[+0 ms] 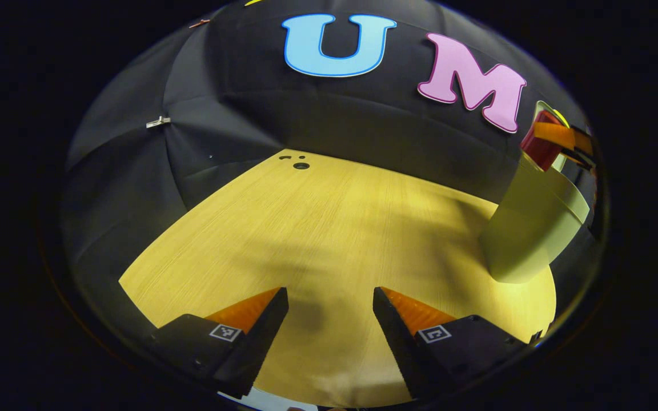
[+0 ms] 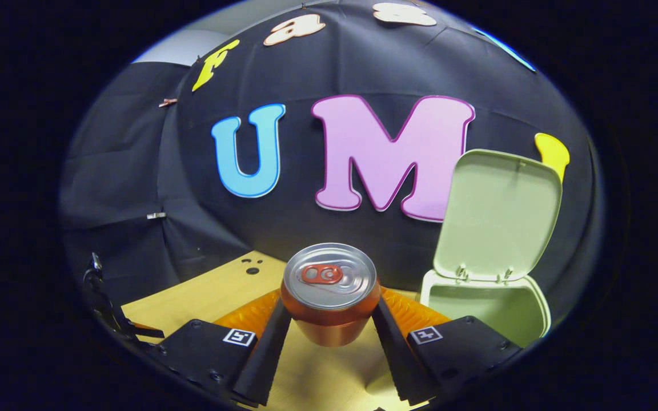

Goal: Press the lid of the desktop garbage bin to open it, pick up the crumpled paper on the desktop and throw it into the bin, then pick up the pop can on the desktop and drop it into the bin, and finally close the garbage bin lid.

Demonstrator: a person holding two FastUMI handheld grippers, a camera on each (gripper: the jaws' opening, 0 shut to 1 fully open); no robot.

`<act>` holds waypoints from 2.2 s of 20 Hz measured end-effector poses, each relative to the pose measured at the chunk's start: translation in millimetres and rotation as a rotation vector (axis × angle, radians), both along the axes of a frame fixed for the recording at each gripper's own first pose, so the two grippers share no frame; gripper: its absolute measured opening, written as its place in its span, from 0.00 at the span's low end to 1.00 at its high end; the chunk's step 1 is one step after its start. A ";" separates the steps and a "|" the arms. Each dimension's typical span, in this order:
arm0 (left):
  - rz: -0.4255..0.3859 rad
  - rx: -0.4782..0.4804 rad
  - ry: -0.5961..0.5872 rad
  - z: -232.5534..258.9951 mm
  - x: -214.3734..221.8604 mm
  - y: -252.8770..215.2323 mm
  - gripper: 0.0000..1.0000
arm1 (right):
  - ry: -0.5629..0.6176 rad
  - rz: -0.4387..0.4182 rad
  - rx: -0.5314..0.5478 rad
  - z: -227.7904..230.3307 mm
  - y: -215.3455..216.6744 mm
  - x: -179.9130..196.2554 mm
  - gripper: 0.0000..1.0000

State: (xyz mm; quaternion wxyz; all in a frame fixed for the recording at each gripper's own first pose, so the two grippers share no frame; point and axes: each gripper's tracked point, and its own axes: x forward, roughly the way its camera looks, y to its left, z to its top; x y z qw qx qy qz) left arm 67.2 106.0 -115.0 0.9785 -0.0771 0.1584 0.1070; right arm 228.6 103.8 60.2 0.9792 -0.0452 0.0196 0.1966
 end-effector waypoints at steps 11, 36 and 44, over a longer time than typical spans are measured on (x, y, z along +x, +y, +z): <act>-0.056 0.026 0.002 5.4 34.9 -31.6 0.96 | -0.045 -0.186 0.060 29.1 -96.0 19.4 0.82; -0.070 0.047 0.062 -9.1 35.5 -47.4 0.96 | -0.014 -0.335 0.066 10.3 -171.8 38.8 0.98; -0.060 0.037 0.095 -23.1 29.3 -59.2 0.96 | -0.208 -0.318 0.071 104.6 -178.0 36.9 0.98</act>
